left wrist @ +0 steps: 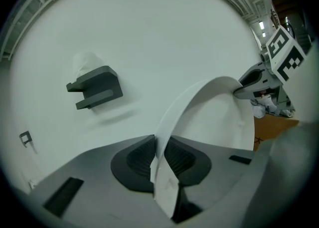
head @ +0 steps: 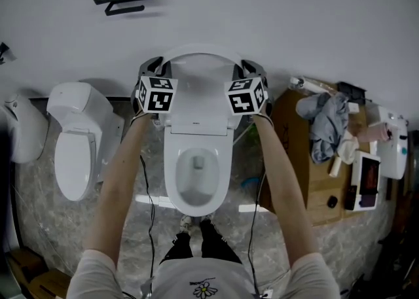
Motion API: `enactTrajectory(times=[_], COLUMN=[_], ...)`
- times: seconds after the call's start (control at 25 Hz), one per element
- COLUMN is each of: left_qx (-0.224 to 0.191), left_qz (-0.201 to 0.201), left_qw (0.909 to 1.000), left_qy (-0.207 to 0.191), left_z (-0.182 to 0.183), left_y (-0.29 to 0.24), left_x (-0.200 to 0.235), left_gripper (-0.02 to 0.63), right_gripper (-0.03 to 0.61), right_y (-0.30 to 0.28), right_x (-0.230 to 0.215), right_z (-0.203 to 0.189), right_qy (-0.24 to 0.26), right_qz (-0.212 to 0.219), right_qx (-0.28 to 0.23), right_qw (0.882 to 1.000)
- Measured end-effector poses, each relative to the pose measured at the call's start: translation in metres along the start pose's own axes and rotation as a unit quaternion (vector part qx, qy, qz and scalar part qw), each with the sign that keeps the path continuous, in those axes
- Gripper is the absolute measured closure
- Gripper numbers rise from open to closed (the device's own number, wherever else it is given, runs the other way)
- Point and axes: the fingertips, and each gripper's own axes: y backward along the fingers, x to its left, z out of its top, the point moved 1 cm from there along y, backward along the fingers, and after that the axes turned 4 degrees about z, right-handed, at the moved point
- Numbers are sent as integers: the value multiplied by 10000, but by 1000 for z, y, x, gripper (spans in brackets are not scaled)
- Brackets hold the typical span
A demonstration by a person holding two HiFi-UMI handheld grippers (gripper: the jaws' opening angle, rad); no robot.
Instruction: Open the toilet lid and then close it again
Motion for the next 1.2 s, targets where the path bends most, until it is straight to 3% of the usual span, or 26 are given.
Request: enactTrajectory(times=[0.24,0.72,1.2], left_qx=[-178,-350,-234], left_qz=[-261,-761,-937], left_qw=[9994,9940,9885], left_qy=[142,-704,-1162], left_z=[-9,-50,-94], left_y=[38,139,207], left_x=[-8,-35,-66], left_gripper=[520,494,469], right_gripper=[503,489,455], right_y=[36,128,186], right_x=[15,64,105], right_z=[-11,-51,-100], right_qy=[48,345,766], right_qz=[-5,-245,91], right_qx=[3,332,623], right_qw=[10000,9986,9951])
